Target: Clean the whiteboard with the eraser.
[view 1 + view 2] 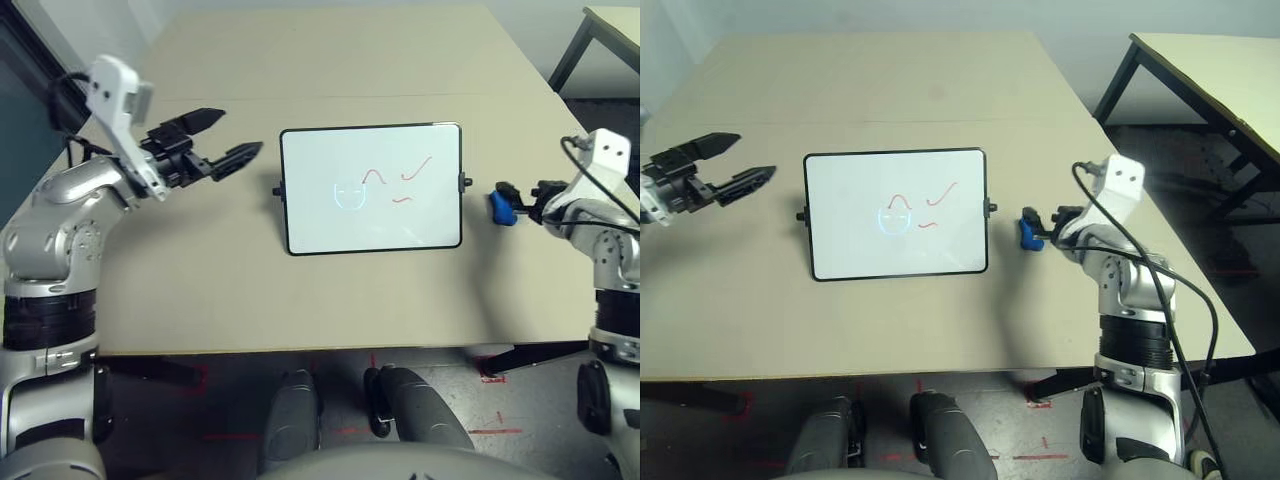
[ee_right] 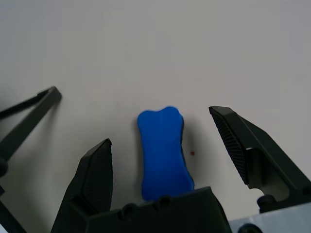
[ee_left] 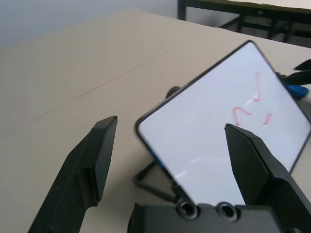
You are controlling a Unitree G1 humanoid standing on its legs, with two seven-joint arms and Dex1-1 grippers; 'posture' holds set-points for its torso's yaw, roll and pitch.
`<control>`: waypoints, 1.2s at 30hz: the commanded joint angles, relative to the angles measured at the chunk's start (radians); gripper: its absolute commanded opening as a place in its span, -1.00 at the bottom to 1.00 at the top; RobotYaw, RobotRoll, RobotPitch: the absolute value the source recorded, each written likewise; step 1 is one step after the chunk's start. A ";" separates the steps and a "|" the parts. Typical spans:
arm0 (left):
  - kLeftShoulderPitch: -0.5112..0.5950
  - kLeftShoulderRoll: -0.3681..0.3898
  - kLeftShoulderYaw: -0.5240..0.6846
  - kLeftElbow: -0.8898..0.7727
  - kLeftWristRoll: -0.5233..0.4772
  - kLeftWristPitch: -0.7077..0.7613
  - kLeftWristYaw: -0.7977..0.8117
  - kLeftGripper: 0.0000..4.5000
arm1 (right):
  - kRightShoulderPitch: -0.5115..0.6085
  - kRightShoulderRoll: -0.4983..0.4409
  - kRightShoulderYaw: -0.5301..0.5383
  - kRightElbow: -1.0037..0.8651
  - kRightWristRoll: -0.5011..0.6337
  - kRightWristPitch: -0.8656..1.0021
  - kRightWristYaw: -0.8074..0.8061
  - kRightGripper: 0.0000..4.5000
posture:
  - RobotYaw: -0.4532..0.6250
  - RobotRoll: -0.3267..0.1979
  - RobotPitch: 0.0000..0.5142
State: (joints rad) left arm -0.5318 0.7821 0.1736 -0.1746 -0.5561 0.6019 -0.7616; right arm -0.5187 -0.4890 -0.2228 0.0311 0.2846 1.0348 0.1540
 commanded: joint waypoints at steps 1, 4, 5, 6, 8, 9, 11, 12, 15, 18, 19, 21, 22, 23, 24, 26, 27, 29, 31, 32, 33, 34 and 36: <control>-0.010 -0.017 -0.025 -0.029 0.002 0.027 0.011 1.00 | 0.008 0.011 0.008 0.002 -0.018 0.025 -0.012 0.98 | -0.05 0.25 -0.70; -0.019 -0.024 -0.023 -0.037 0.002 0.039 0.017 1.00 | 0.017 0.011 0.010 0.010 -0.030 0.028 -0.010 0.98 | -0.04 0.25 -0.68; -0.022 -0.026 -0.022 -0.039 0.001 0.043 0.020 1.00 | 0.020 0.013 0.011 0.012 -0.033 0.033 -0.010 0.90 | -0.03 0.25 -0.68; -0.025 -0.028 -0.021 -0.040 0.000 0.046 0.022 1.00 | 0.022 0.015 0.011 0.014 -0.035 0.034 -0.011 0.81 | -0.03 0.25 -0.67; -0.029 -0.031 -0.021 -0.040 0.000 0.051 0.025 1.00 | 0.022 0.021 0.011 0.021 -0.043 0.030 -0.017 0.59 | -0.03 0.25 -0.67; -0.030 -0.032 -0.022 -0.039 0.000 0.052 0.026 1.00 | 0.022 0.024 0.011 0.025 -0.047 0.026 -0.018 0.43 | -0.03 0.25 -0.67; -0.032 -0.034 -0.022 -0.037 0.002 0.055 0.026 1.00 | 0.022 0.029 0.014 0.028 -0.052 0.026 -0.019 0.15 | -0.03 0.25 -0.66; -0.034 -0.035 -0.023 -0.035 0.003 0.056 0.025 1.00 | 0.021 0.033 0.015 0.030 -0.053 0.027 -0.020 -0.01 | -0.04 0.25 -0.67; -0.038 -0.039 -0.027 -0.028 0.007 0.057 0.025 1.00 | 0.021 0.041 0.019 0.038 -0.061 0.021 -0.018 -0.48 | -0.04 0.25 -0.66; -0.043 -0.047 -0.033 -0.028 0.008 0.062 0.027 1.00 | 0.016 0.048 0.018 0.049 -0.070 0.018 -0.020 -0.79 | -0.05 0.25 -0.65; -0.044 -0.051 -0.036 -0.027 0.010 0.063 0.027 1.00 | 0.013 0.049 0.015 0.050 -0.073 0.011 -0.023 -0.87 | -0.05 0.25 -0.65; -0.044 -0.055 -0.039 -0.025 0.012 0.063 0.026 1.00 | 0.008 0.053 0.006 0.042 -0.075 0.002 -0.028 -0.97 | -0.06 0.25 -0.65; -0.045 -0.057 -0.041 -0.024 0.012 0.063 0.026 1.00 | 0.002 0.053 0.000 0.036 -0.075 -0.001 -0.031 -1.00 | -0.06 0.25 -0.65; -0.044 -0.058 -0.042 -0.023 0.012 0.064 0.024 1.00 | -0.003 0.051 -0.005 0.025 -0.075 -0.001 -0.033 -1.00 | -0.07 0.25 -0.65; -0.045 -0.060 -0.045 -0.021 0.012 0.064 0.024 1.00 | -0.017 0.047 -0.015 0.010 -0.072 -0.002 -0.036 -1.00 | -0.08 0.25 -0.65; -0.050 -0.067 -0.055 -0.009 0.016 0.060 0.022 1.00 | -0.059 0.036 -0.023 -0.026 -0.066 -0.025 -0.031 -1.00 | -0.09 0.25 -0.64; -0.051 -0.070 -0.058 -0.005 0.018 0.058 0.021 1.00 | -0.072 0.033 -0.024 -0.037 -0.064 -0.034 -0.029 -1.00 | -0.10 0.25 -0.64; -0.053 -0.077 -0.067 0.001 0.019 0.056 0.016 1.00 | -0.119 0.030 -0.014 -0.076 -0.053 -0.039 -0.014 -1.00 | -0.12 0.25 -0.64; -0.056 -0.084 -0.074 0.007 0.022 0.053 0.012 1.00 | -0.162 0.037 -0.004 -0.116 -0.036 -0.031 0.003 -1.00 | -0.12 0.25 -0.64; -0.056 -0.085 -0.075 0.009 0.023 0.052 0.010 1.00 | -0.175 0.040 0.000 -0.130 -0.030 -0.020 0.008 -1.00 | -0.13 0.25 -0.64; -0.059 -0.088 -0.078 0.013 0.025 0.050 0.009 1.00 | -0.188 0.046 0.005 -0.150 -0.025 -0.003 0.010 -1.00 | -0.13 0.25 -0.65; -0.062 -0.092 -0.082 0.018 0.027 0.047 0.009 1.00 | -0.198 0.049 0.012 -0.169 -0.020 0.018 0.015 -1.00 | -0.14 0.25 -0.65; -0.066 -0.098 -0.086 0.025 0.031 0.044 0.007 1.00 | -0.205 0.054 0.018 -0.195 -0.016 0.052 0.016 -1.00 | -0.14 0.25 -0.64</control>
State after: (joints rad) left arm -0.5895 0.6867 0.0997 -0.1567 -0.5390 0.6537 -0.7472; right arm -0.7278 -0.4399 -0.2167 -0.1427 0.2574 1.0489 0.1659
